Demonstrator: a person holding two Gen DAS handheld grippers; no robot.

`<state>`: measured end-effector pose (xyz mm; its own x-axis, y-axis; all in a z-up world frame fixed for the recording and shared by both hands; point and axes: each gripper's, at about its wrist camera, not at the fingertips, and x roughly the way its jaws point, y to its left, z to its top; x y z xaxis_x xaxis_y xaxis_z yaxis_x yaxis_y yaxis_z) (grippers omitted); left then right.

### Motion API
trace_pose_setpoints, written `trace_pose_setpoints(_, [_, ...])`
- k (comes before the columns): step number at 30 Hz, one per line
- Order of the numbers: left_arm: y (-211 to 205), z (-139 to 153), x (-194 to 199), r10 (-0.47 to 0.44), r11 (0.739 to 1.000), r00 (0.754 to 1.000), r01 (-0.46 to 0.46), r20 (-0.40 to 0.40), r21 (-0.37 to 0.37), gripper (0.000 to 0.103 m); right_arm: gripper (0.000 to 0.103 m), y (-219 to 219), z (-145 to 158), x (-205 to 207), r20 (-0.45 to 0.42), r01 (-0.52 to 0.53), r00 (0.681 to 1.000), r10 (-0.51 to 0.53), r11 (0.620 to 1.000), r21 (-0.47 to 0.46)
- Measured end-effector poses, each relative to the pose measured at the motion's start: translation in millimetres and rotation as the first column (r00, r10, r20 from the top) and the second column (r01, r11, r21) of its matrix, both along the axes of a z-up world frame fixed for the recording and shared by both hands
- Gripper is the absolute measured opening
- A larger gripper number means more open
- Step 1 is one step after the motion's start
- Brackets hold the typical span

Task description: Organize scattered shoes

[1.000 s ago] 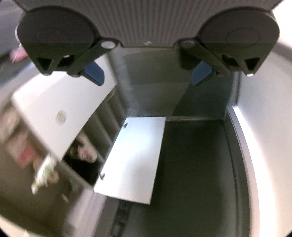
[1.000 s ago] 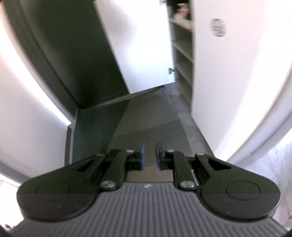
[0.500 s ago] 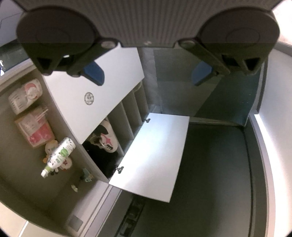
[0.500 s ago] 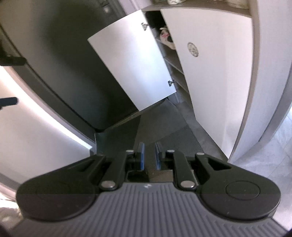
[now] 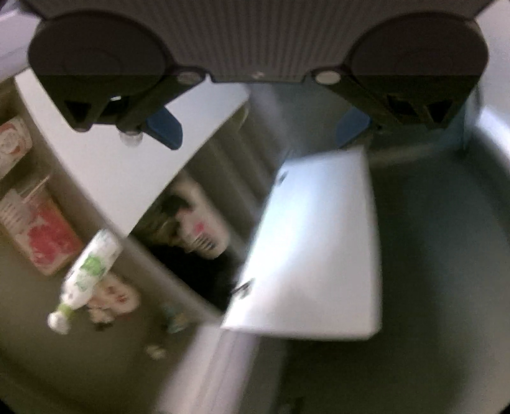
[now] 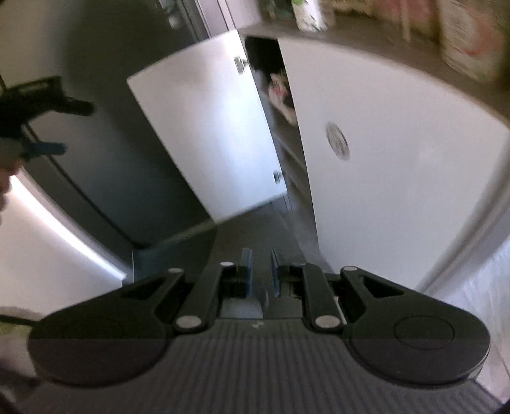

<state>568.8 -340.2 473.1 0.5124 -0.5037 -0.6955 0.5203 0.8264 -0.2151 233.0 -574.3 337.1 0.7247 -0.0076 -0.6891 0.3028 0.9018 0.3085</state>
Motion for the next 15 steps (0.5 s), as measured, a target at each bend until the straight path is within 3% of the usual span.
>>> trace_pose_setpoints(1, [-11, -5, 25, -0.072, 0.997, 0.997, 0.072, 0.042, -0.001, 0.102, 0.017, -4, 1, 19, 0.019, 0.014, 1.0, -0.014, 1.0, -0.012])
trace_pose_setpoints(3, [-35, -8, 63, -0.159, 0.985, 0.978, 0.148, 0.132, 0.088, 0.102, 0.017, -8, 9, 50, -0.012, 0.093, 0.996, -0.094, 0.995, -0.023])
trace_pose_setpoints(4, [-47, -7, 78, -0.22, 0.971, 0.958, 0.197, 0.186, 0.135, 0.102, 0.017, -10, 14, 66, -0.029, 0.134, 0.991, -0.134, 0.991, -0.029])
trace_pose_setpoints(7, [-73, -5, 112, -0.447, 0.894, 0.845, 0.415, 0.294, 0.168, 0.102, 0.017, -8, 28, 100, -0.018, 0.148, 0.989, -0.148, 0.989, -0.02])
trace_pose_setpoints(8, [-82, -5, 122, -0.531, 0.847, 0.787, 0.506, 0.314, 0.163, 0.102, 0.017, -5, 30, 105, -0.027, 0.149, 0.988, -0.15, 0.988, -0.041])
trace_pose_setpoints(9, [-87, -6, 127, -0.58, 0.812, 0.747, 0.561, 0.326, 0.161, 0.103, 0.017, -1, 33, 110, -0.032, 0.178, 0.983, -0.18, 0.982, -0.071])
trace_pose_setpoints(11, [-102, -10, 134, -0.677, 0.723, 0.638, 0.669, 0.366, 0.172, 0.103, 0.017, 7, 40, 120, -0.037, 0.237, 0.969, -0.244, 0.962, -0.132])
trace_pose_setpoints(13, [-113, -15, 136, -0.729, 0.662, 0.575, 0.729, 0.371, 0.172, 0.103, 0.017, 9, 40, 127, -0.051, 0.295, 0.952, -0.302, 0.949, -0.108])
trace_pose_setpoints(15, [-123, -21, 141, -0.754, 0.627, 0.552, 0.767, 0.356, 0.138, 0.103, 0.017, 6, 37, 133, -0.075, 0.321, 0.942, -0.328, 0.943, -0.089])
